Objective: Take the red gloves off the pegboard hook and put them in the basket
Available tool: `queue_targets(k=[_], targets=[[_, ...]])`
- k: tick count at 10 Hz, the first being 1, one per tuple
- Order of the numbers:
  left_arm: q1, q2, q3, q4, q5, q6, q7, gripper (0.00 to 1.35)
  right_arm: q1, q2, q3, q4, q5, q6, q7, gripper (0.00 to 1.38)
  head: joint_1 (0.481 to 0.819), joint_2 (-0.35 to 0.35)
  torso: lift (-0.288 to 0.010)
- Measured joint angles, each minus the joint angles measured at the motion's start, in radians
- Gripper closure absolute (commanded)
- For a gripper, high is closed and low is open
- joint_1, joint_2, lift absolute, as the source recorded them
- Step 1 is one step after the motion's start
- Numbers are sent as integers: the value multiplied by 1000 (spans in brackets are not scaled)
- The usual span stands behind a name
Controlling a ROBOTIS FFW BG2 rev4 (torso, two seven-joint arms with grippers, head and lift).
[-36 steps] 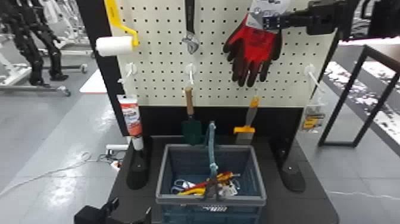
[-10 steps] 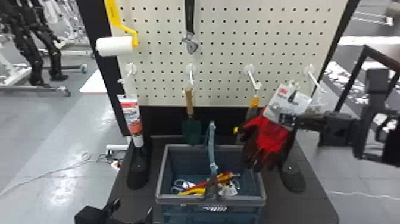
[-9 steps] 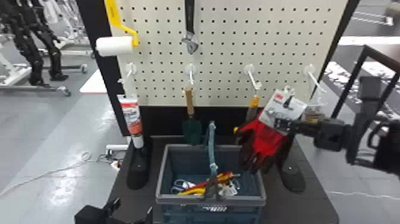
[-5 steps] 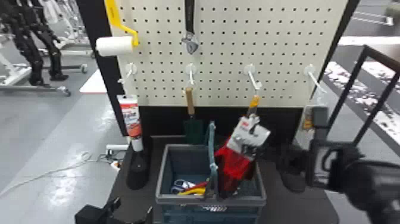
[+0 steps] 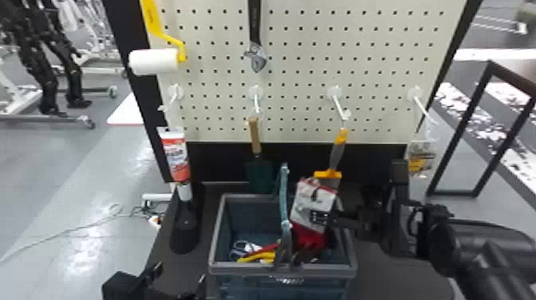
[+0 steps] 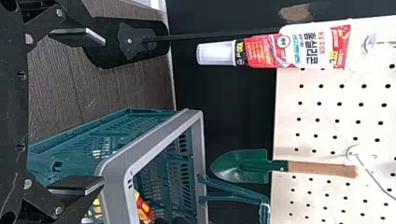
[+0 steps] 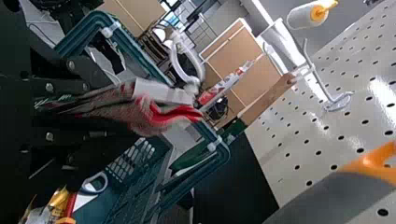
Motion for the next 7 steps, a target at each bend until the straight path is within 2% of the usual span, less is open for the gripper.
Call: queue_targets(k=[3,7], targets=[[0,0,-1,0,1,-2,0,242,-6,0,-1,27,-16,-23,-2,222,549,0,-100],[0,0,1,0,2,-4,0,242,-1,0,-3,27,-31,-26,-2,242,549,0,-100]])
